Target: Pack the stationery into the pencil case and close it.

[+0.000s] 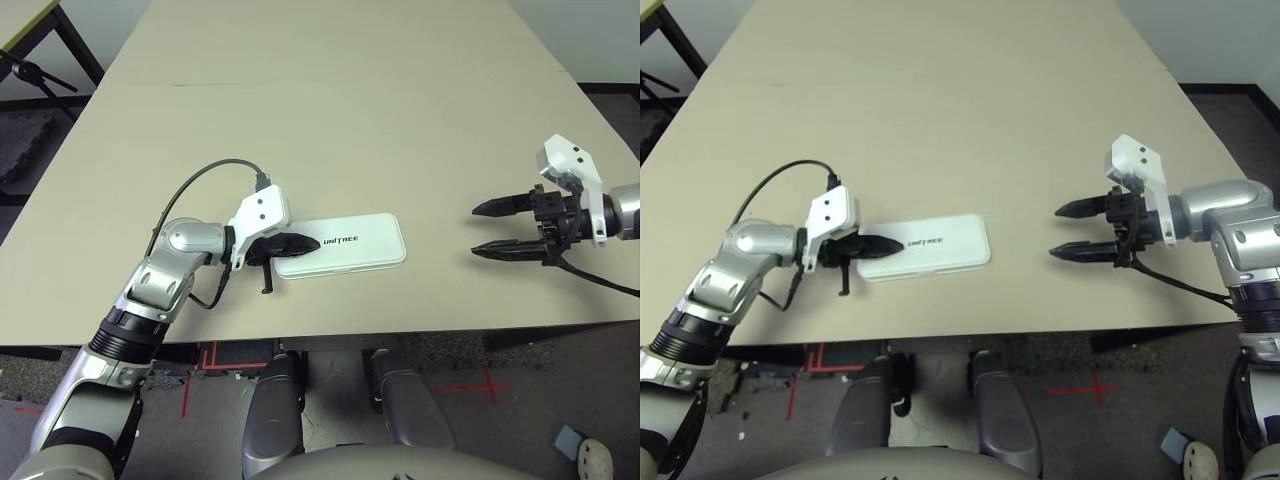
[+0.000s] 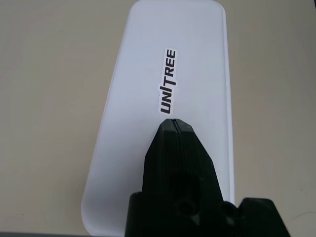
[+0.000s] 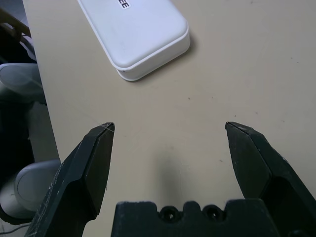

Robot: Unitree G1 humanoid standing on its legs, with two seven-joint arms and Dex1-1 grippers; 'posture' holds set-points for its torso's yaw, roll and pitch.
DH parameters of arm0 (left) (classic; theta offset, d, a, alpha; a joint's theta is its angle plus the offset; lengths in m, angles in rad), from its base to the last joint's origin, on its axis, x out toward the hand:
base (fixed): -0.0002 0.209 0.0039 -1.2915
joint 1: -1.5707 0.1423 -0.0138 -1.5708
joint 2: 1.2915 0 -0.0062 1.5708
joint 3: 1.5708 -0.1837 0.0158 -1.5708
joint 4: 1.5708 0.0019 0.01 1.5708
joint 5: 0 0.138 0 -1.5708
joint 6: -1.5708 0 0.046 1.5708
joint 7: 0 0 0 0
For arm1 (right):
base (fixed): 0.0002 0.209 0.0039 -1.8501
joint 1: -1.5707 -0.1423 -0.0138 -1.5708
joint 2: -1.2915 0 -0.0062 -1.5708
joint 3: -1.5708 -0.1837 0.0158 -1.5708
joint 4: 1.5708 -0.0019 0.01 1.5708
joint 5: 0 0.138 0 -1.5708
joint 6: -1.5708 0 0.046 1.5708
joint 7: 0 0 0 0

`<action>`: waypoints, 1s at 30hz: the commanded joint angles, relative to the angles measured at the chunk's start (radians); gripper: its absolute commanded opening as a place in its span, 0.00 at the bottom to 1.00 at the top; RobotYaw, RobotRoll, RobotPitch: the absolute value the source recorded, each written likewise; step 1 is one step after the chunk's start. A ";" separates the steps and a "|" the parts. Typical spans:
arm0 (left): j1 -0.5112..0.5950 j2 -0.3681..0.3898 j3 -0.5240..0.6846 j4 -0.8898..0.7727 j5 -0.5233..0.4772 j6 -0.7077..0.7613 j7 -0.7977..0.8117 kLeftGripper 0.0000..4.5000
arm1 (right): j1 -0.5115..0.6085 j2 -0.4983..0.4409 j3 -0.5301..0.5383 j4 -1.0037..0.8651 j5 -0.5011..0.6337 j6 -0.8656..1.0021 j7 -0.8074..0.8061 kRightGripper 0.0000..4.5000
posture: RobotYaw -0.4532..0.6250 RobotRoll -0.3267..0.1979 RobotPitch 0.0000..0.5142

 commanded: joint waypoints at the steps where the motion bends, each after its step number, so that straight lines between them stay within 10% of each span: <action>1: 0.042 -0.033 -0.009 0.060 0.031 0.014 0.060 0.00 | 0.011 0.016 0.002 0.016 -0.015 -0.028 -0.026 1.00 | 0.31 0.62 0.38; 8: 0.022 -0.196 0.339 0.022 -0.295 0.126 0.225 0.39 | 0.005 0.178 -0.113 0.060 0.032 -0.121 -0.222 1.00 | 0.32 0.62 0.38; 15: -0.040 -0.270 0.544 0.150 -0.297 0.055 0.511 0.99 | -0.059 0.333 -0.242 0.237 -0.003 -0.252 -0.566 1.00 | 0.34 0.62 0.38; 22: -0.111 -0.271 0.658 0.392 -0.197 -0.158 0.783 1.00 | -0.129 0.447 -0.383 0.484 -0.072 -0.491 -1.050 1.00 | 0.34 0.62 0.39; 30: -0.115 -0.271 0.687 0.517 -0.159 -0.289 0.912 1.00 | -0.118 0.489 -0.398 0.592 -0.121 -0.683 -1.244 1.00 | 0.34 0.62 0.39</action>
